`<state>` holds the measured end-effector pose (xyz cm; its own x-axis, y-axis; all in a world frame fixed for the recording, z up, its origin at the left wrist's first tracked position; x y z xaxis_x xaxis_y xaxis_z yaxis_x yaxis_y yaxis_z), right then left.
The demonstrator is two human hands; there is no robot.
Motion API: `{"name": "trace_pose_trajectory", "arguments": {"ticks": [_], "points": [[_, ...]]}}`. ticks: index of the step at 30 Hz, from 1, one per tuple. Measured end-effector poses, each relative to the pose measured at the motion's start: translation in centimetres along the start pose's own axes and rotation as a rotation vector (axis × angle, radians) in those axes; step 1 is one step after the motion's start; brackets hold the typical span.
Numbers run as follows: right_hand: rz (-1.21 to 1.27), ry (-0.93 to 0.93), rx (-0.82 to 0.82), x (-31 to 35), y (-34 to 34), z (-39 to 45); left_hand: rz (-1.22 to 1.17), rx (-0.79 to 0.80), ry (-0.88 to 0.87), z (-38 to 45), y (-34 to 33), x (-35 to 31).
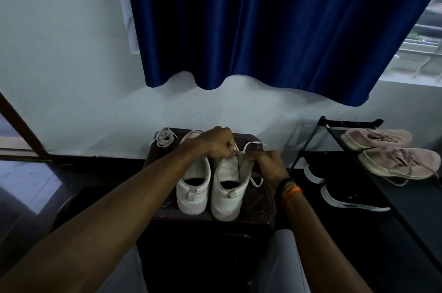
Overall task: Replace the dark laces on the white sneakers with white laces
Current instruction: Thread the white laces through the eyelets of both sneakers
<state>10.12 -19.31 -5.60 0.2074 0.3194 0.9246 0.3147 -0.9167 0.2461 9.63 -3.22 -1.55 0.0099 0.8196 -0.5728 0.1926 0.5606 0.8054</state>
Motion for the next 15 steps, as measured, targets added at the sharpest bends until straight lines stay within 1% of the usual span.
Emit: {"name": "trace_pose_trajectory", "arguments": {"ticks": [5,11,15], "points": [[0.042,-0.021,0.022,-0.3,-0.3,0.4,-0.135,-0.079,0.065,-0.1,-0.7,0.6],[0.041,-0.021,0.030,-0.8,-0.4,0.9,-0.215,-0.141,0.164,-0.1,-0.9,1.6],[0.045,-0.021,0.035,-1.4,-0.5,1.3,-0.272,-0.186,0.183,0.1,-0.7,1.9]]}}
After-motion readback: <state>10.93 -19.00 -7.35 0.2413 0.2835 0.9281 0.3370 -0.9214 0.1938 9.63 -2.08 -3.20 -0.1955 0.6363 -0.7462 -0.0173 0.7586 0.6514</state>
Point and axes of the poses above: each hand's wrist, its own z-axis towards the middle knuckle, its own y-axis out of the back of the hand, x = y × z, the point moved 7 cm from there along z, towards the middle knuckle, and after that the axes turned 9 degrees about -z, right-handed, at the moved point
